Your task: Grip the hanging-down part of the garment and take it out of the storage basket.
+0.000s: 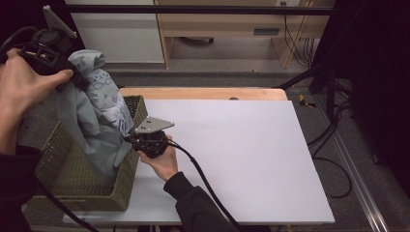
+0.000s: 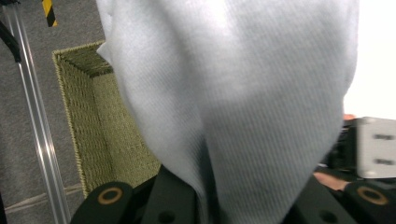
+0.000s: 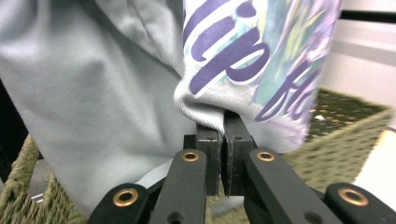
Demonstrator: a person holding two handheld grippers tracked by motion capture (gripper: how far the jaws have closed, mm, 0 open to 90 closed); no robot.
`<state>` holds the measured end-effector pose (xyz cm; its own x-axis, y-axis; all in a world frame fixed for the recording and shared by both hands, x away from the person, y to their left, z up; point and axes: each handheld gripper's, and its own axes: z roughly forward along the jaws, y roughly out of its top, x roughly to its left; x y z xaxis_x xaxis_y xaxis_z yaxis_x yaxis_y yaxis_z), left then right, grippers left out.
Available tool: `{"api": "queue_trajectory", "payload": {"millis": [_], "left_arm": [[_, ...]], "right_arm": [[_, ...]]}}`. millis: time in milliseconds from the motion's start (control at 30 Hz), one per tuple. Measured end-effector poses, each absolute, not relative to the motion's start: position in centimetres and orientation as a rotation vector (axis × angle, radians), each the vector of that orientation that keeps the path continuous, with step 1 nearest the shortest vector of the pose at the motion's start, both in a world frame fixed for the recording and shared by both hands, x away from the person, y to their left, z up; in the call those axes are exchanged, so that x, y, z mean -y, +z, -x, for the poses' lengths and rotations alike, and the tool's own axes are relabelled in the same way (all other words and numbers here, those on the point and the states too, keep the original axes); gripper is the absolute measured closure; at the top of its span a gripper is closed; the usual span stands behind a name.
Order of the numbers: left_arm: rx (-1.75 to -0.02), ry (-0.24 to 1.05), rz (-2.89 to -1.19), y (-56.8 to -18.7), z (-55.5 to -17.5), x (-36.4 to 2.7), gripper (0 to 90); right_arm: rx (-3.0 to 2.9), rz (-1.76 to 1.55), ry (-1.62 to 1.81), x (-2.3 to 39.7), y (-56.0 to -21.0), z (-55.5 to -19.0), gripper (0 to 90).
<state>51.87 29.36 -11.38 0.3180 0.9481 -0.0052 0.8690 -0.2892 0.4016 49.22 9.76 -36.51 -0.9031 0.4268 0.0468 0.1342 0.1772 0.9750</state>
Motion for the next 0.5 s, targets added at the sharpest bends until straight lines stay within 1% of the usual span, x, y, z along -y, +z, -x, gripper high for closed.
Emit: {"api": "queue_trajectory", "payload": {"millis": [67, 233, 500], "left_arm": [[-1.628, 0.333, -2.257, -11.4, -51.9, -29.4, 79.1], [-1.625, 0.325, -2.253, -11.7, -52.0, -29.3, 79.1], [-1.612, 0.316, -2.265, -12.1, -52.2, -28.9, 79.1]], "right_arm": [[-2.212, -0.538, 1.8, -9.2, -36.2, -49.2, 88.3], [-2.164, -0.527, 1.793, -6.1, -34.4, -48.7, 88.4], [-2.127, -0.53, 1.781, -3.3, -32.7, -48.3, 88.6]]}}
